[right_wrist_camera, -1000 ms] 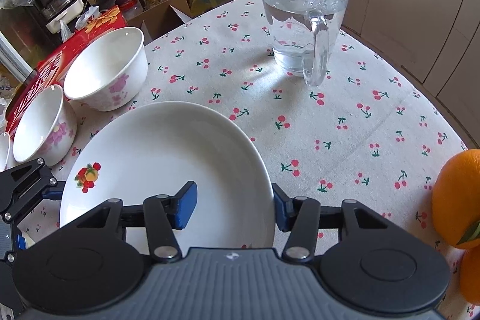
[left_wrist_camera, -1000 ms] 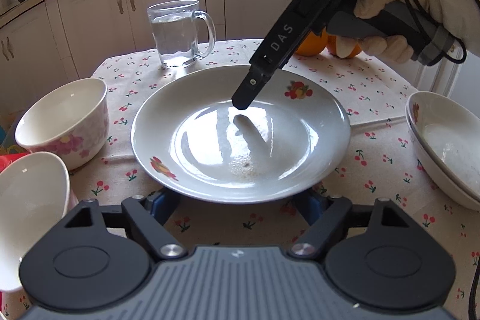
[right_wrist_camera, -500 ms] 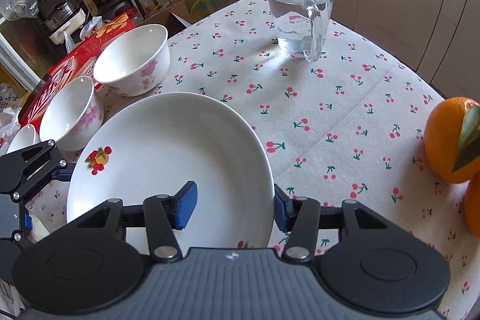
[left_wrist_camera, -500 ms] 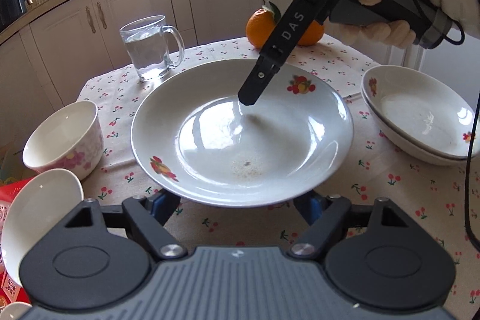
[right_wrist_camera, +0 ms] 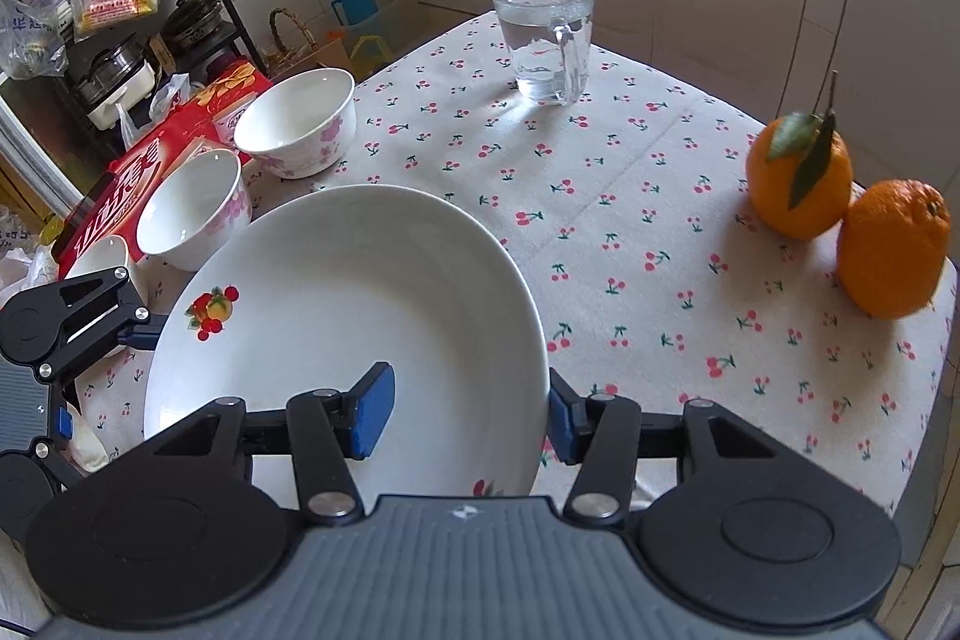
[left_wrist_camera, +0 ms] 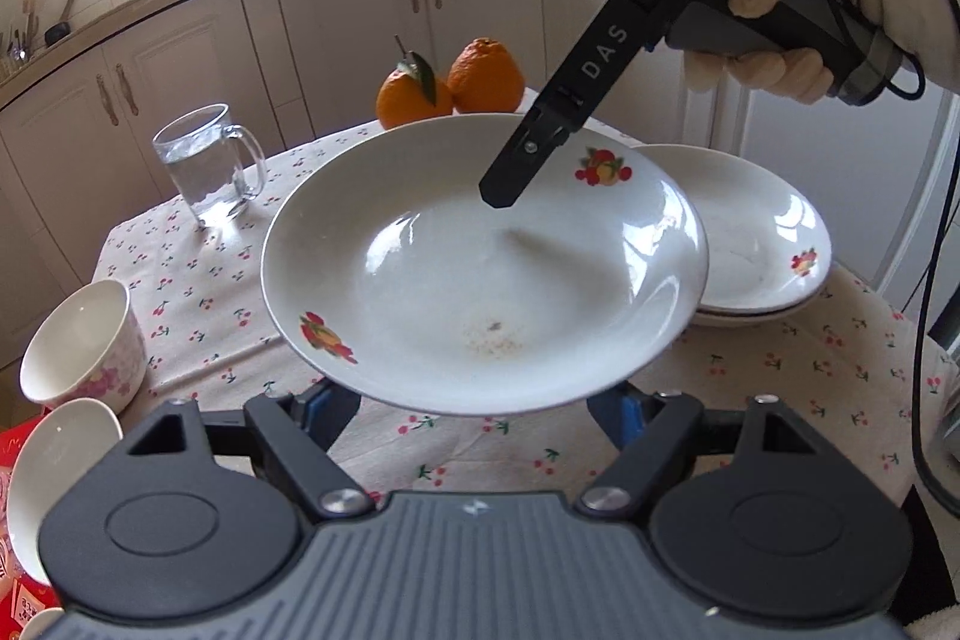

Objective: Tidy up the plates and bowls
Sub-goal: 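Carry the gripped white plate with the right tool over the plate stack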

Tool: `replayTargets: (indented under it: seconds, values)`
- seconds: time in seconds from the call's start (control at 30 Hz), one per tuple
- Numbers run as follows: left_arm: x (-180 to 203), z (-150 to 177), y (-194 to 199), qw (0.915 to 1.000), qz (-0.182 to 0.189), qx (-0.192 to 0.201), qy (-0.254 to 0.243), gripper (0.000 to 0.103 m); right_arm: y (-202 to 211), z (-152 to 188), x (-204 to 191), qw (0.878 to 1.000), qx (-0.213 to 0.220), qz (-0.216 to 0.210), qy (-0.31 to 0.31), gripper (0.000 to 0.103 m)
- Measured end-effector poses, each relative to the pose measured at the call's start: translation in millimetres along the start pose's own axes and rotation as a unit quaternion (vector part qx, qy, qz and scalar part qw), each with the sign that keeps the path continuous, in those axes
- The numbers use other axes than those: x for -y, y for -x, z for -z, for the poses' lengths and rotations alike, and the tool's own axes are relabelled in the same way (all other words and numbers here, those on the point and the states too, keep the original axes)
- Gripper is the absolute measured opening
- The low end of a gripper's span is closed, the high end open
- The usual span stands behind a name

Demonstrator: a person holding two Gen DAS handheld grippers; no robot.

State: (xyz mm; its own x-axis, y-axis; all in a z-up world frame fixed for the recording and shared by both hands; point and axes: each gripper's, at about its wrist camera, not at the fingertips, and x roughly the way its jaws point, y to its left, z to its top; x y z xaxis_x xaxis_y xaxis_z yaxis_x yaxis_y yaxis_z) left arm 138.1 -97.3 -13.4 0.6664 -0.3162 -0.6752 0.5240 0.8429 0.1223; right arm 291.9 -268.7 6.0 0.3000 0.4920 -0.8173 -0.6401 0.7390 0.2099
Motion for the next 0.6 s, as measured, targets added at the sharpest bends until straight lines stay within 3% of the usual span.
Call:
replayTargets:
  seconds: [0.3,0.6]
  values:
    - [42.9,-13.3,-1.0,0.9978,0.049,0.005,-0.044,0.082,52.6,56.1,12.7,0.998,0.025,0.038,-0.046,0.058]
    - [72.4,-22.5,-21.7,0.9941,0.081,-0.008,-0.071,0.082,73.0,103.8,34.5,0.993,0.03,0.063,-0.093,0.058]
